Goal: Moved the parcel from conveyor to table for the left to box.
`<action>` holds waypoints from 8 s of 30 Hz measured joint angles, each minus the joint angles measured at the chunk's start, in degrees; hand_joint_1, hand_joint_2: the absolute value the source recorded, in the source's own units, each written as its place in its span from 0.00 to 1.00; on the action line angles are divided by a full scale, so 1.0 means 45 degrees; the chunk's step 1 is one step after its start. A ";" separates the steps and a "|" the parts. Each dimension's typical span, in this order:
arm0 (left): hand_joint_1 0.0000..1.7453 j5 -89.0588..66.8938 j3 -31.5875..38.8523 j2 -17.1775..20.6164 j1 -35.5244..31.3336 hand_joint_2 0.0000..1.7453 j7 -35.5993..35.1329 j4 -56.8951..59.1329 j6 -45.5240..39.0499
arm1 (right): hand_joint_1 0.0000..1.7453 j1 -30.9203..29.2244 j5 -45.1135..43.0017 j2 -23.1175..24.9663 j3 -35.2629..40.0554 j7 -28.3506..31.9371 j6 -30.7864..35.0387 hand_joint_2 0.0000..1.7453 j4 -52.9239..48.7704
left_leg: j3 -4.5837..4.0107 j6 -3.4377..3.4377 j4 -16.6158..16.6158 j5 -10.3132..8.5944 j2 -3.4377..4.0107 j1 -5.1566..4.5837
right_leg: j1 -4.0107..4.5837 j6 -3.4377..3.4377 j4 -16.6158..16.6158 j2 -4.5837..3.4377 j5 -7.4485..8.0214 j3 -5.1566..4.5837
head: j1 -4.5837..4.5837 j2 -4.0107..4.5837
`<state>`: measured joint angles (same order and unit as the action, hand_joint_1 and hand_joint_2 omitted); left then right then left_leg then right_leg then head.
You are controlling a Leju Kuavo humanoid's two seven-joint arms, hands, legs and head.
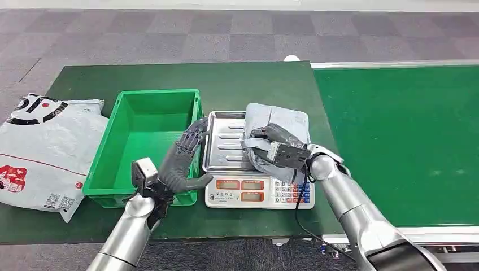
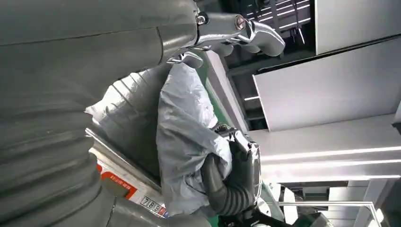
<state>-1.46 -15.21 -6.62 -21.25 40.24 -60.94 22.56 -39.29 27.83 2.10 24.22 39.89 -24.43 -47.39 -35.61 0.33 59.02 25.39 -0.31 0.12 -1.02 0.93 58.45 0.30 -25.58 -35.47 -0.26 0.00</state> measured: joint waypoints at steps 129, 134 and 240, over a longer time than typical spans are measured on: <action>1.00 -0.2093 -1.0355 -0.3133 -0.5080 1.00 -0.5022 0.8281 -0.7704 | 0.00 0.3421 -0.3794 0.0121 -0.2812 -0.1627 0.6814 1.00 -0.7567 | 0.0012 -0.0016 0.0007 0.0007 -0.0003 -0.0022 | -0.0017 0.0013 -0.0004 0.0008 0.0006 0.0014 | 0.0005 0.0000; 1.00 -0.2775 -1.0350 -0.3133 -0.5079 1.00 -0.5470 0.8335 -0.8492 | 0.00 0.3439 -0.3794 0.0117 -0.2812 -0.1627 0.6814 1.00 -0.7577 | 0.0013 -0.0016 0.0007 0.0007 0.0001 -0.0022 | -0.0016 0.0013 -0.0004 0.0005 0.0007 0.0014 | 0.0005 0.0000; 0.00 -0.1103 0.4631 -0.1146 -0.1658 1.00 0.0010 0.1275 -1.1111 | 0.00 0.2932 -0.3993 -0.0321 -0.2739 -0.1705 0.7139 1.00 -0.6951 | 0.0016 0.0006 -0.0009 -0.0013 -0.0005 -0.0001 | -0.0001 -0.0003 -0.0003 0.0005 0.0014 0.0020 | 0.0005 0.0000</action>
<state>-6.43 5.63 -11.78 -28.71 40.28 -55.20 -27.44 -26.10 9.86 0.66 11.89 32.22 7.69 -78.67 -35.53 0.35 58.98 25.33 -0.33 0.11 -1.02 0.92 58.44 0.32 -25.51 -35.38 -0.24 0.00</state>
